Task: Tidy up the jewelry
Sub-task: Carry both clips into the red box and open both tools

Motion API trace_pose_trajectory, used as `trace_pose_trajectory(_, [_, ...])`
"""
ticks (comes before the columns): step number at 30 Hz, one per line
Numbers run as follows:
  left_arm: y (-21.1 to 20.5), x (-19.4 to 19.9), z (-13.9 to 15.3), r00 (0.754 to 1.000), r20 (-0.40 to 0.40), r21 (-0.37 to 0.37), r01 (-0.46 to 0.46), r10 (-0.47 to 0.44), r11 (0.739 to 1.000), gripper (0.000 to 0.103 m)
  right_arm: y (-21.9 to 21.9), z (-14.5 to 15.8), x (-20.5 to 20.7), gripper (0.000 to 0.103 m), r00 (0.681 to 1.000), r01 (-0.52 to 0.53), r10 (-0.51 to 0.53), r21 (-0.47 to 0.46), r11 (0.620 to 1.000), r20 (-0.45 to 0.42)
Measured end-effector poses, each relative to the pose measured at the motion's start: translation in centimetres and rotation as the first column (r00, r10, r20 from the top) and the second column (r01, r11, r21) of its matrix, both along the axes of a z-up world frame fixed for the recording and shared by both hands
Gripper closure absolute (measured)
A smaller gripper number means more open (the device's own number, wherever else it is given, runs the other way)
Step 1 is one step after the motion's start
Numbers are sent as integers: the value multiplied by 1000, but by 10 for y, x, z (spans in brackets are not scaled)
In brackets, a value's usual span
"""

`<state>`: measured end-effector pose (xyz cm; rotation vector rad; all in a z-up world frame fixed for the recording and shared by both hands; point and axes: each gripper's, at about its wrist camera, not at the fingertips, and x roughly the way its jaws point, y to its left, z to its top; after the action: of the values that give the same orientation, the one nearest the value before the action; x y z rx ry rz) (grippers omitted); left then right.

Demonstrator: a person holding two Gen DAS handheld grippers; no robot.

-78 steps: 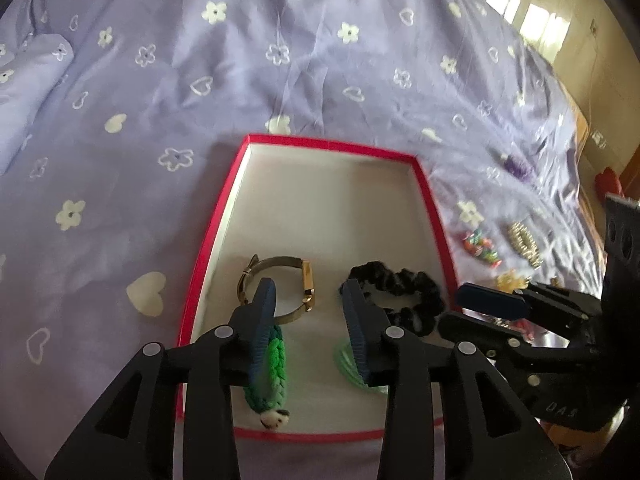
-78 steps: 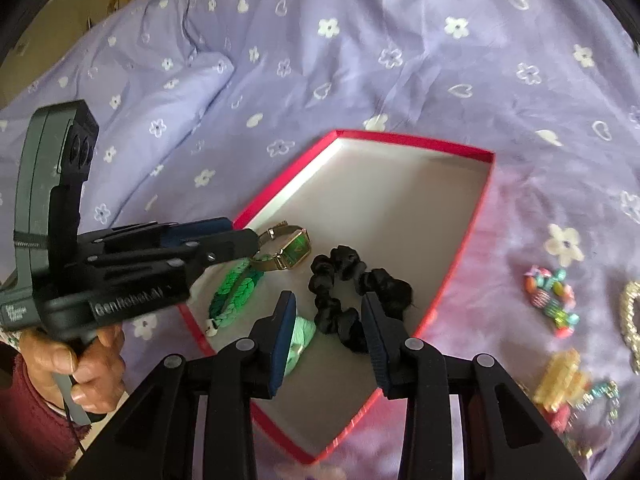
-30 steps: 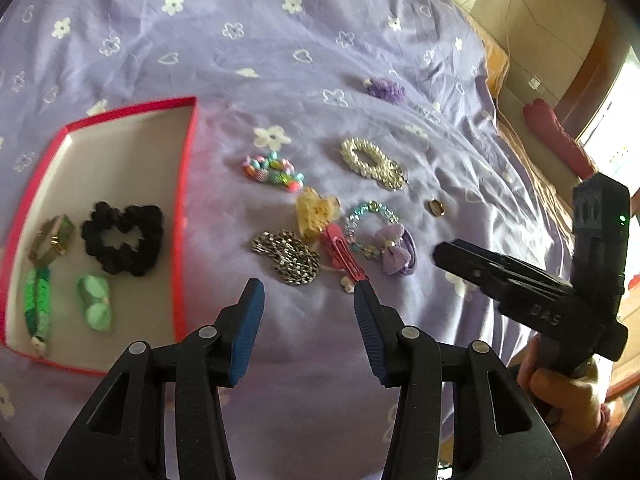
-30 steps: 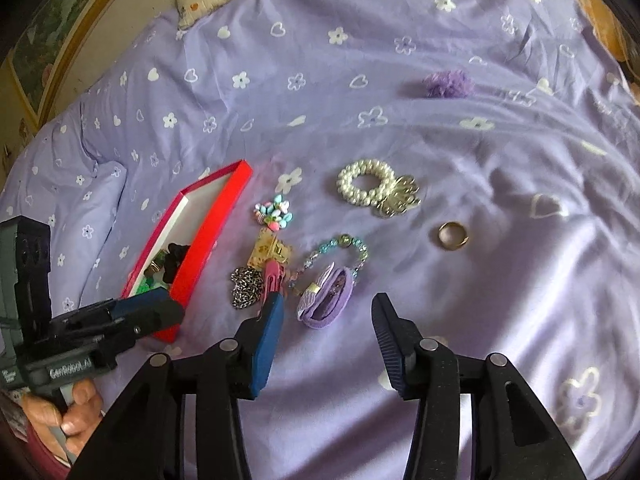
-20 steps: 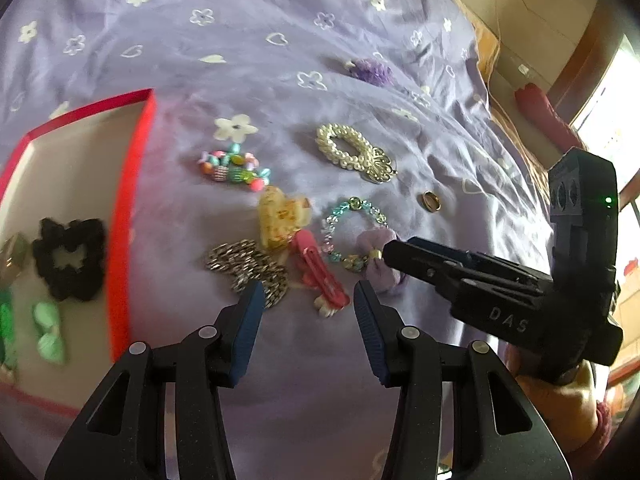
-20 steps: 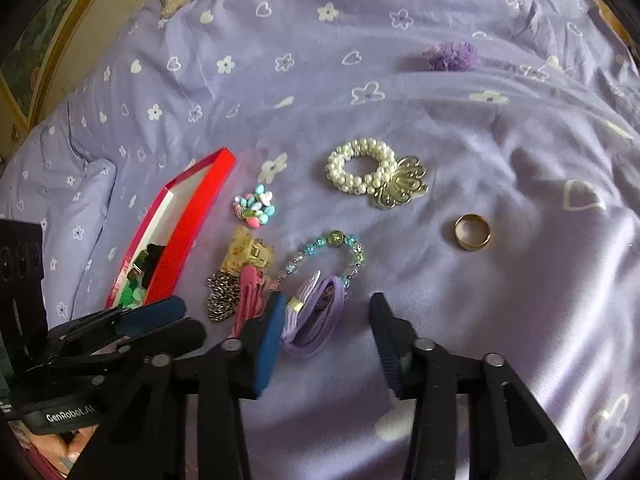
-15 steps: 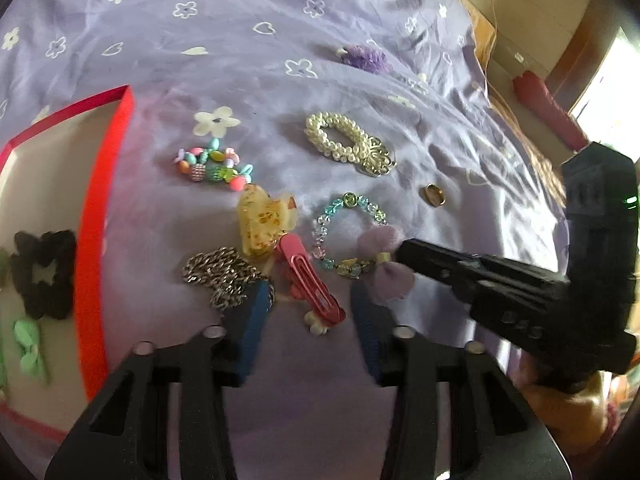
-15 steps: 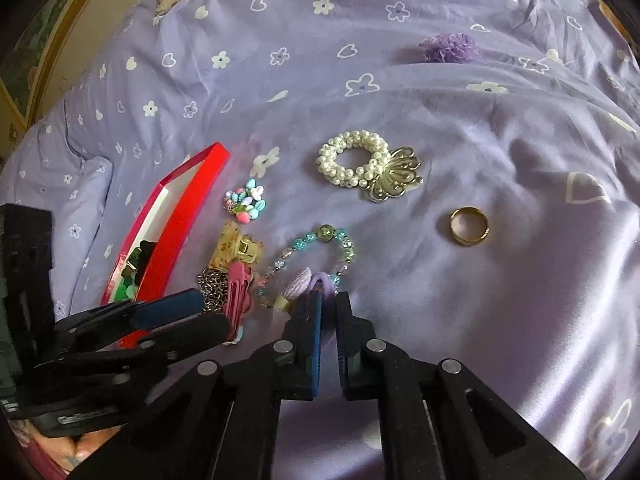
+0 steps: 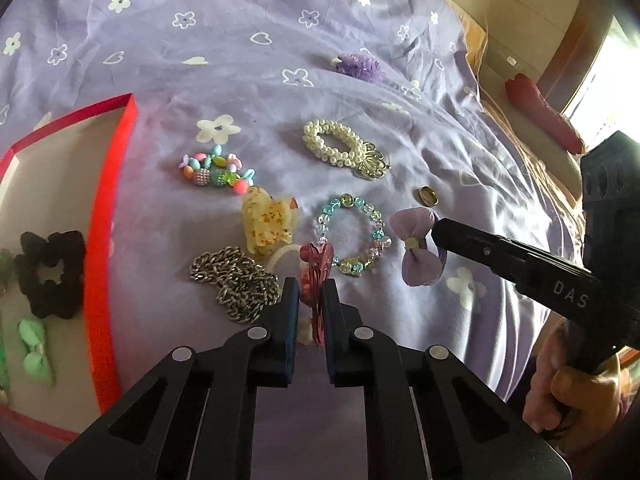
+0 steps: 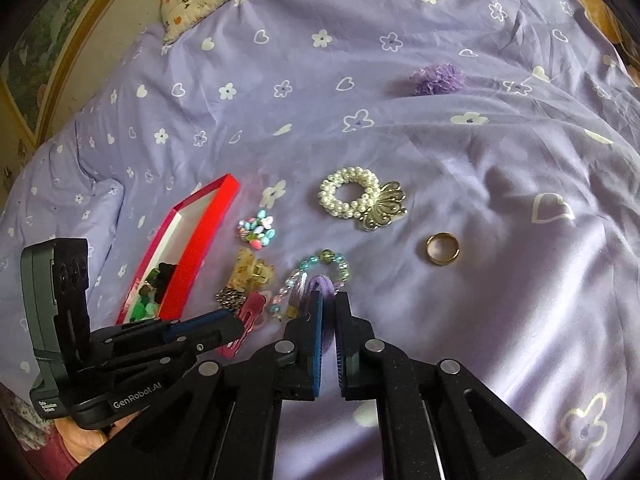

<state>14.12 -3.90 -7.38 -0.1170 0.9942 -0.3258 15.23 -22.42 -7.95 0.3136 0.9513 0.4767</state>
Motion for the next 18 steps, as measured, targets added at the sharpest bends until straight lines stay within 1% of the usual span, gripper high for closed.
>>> trace_pose_trajectory(4, [2,-6,4,1000,6,-3,3,-3,1000,93,0,2,-4,98,1000,2,-2,2,1000,3])
trace_pose_trajectory(9, [11,-18,17,999,39,-16,-3,4,1000,93,-2,9,-10,98,1000,1,-1,14,1000,14])
trace_pose_trajectory(18, [45,-35,33,994,72,-31,-79,81,996,94,23,19,-16,98,998,-52,51,33,998,30])
